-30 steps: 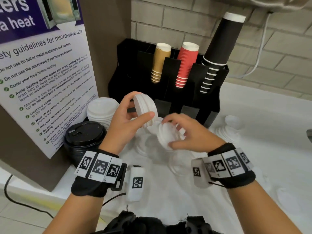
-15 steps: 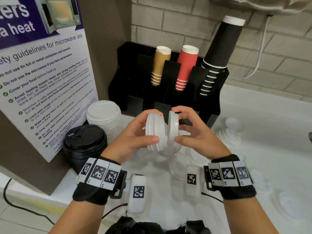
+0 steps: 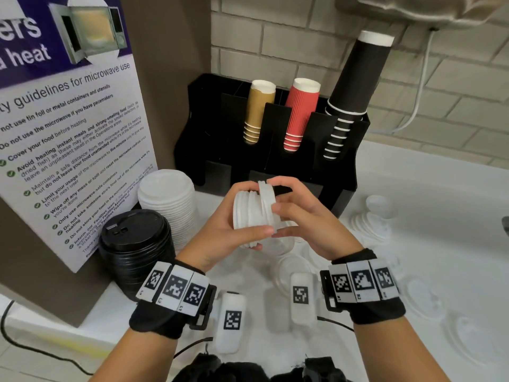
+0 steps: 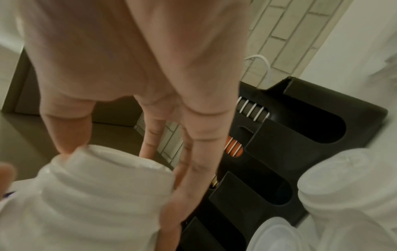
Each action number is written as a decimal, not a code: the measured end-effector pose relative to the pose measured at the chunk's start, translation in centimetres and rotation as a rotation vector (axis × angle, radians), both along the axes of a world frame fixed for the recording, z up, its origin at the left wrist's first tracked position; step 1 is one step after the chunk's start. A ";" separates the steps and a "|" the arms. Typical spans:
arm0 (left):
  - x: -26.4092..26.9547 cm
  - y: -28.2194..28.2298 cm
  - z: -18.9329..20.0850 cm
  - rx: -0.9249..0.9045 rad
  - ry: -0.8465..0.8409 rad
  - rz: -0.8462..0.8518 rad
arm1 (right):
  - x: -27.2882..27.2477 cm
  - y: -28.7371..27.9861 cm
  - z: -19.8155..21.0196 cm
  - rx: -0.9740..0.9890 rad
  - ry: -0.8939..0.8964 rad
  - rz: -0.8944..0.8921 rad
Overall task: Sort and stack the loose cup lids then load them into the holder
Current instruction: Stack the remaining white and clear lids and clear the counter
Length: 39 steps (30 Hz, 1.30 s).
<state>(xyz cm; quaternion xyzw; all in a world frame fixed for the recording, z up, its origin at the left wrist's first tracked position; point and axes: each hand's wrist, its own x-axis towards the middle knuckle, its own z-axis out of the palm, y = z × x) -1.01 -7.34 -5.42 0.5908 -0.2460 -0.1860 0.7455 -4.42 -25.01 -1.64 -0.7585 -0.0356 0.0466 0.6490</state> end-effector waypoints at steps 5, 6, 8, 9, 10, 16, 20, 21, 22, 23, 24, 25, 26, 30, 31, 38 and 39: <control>0.0 -0.1 0.0 -0.009 -0.082 0.084 | 0.0 -0.1 0.1 -0.053 -0.003 0.000; 0.1 -0.1 0.0 -0.023 -0.087 0.089 | -0.1 -0.1 0.1 -0.054 0.000 0.006; 0.1 -0.1 0.1 -0.046 -0.096 0.094 | -0.2 0.0 0.1 -0.047 0.011 0.018; 0.1 0.0 0.2 -0.051 -0.103 0.092 | -0.2 0.0 0.1 -0.041 0.015 0.022; 0.1 0.0 0.2 -0.055 -0.110 0.089 | -0.2 -0.1 0.1 -0.033 0.018 0.026; 0.3 -0.1 0.1 -0.061 -0.192 0.124 | -0.2 -0.5 0.2 0.024 0.011 0.024; 0.4 -0.2 0.0 -0.049 -0.235 0.194 | -0.4 -0.5 0.4 0.076 -0.026 0.016; 0.4 -0.2 0.0 -0.043 -0.236 0.192 | -0.5 -0.4 0.4 0.077 -0.031 0.029; 0.4 -0.2 0.1 -0.038 -0.238 0.181 | -0.5 -0.3 0.5 0.078 -0.032 0.042; 0.4 -0.3 0.1 -0.033 -0.242 0.166 | -0.6 -0.3 0.5 0.079 -0.032 0.052; 0.4 -0.3 0.2 -0.029 -0.245 0.152 | -0.6 -0.2 0.5 0.078 -0.030 0.055; 0.4 -0.3 0.2 -0.026 -0.244 0.142 | -0.6 -0.2 0.5 0.077 -0.029 0.056; 0.4 -0.3 0.2 -0.027 -0.239 0.134 | -0.6 -0.2 0.5 0.076 -0.027 0.058; 0.3 -0.3 0.3 -0.044 -0.227 0.109 | -0.6 -0.3 0.5 0.061 -0.016 0.080; 0.3 -0.3 0.3 -0.040 -0.229 0.105 | -0.5 -0.3 0.5 0.060 -0.017 0.080; 0.4 -0.1 0.2 0.014 -0.231 0.107 | -0.4 -0.2 0.3 0.016 -0.044 0.062; 0.3 -0.1 0.2 0.020 -0.224 0.109 | -0.4 -0.2 0.3 0.006 -0.046 0.064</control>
